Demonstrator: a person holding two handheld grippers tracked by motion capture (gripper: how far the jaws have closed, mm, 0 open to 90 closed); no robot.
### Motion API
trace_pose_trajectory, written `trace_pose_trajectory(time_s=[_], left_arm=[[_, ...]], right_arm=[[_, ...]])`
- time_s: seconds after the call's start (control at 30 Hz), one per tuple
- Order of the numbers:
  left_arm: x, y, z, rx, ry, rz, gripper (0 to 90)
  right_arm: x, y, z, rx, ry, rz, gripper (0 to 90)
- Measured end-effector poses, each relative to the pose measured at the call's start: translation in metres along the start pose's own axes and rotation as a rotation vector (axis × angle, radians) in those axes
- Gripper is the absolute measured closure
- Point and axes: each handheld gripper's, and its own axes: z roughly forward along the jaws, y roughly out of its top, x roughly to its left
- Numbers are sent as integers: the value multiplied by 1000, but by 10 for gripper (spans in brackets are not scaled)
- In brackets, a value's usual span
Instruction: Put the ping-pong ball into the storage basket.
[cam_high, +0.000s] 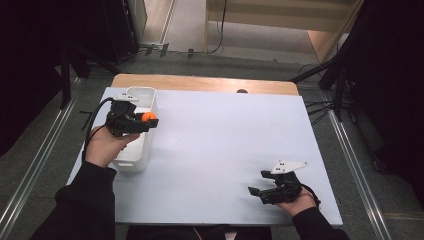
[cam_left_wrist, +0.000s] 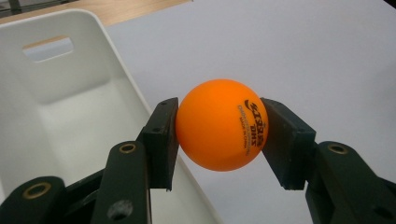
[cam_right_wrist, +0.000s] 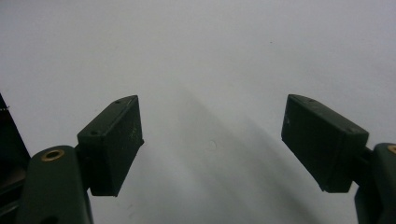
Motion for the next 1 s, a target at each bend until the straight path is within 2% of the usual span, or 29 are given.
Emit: trace_pose_trajectory(time_s=[0.5,1.0], left_arm=[[14,-2,-3,-8,36,-48,504],[29,3,5,-15,118,-94,503]], right_arm=[[0,0,0,0,-1,2,190],[0,0,0,-1,1,8,190]])
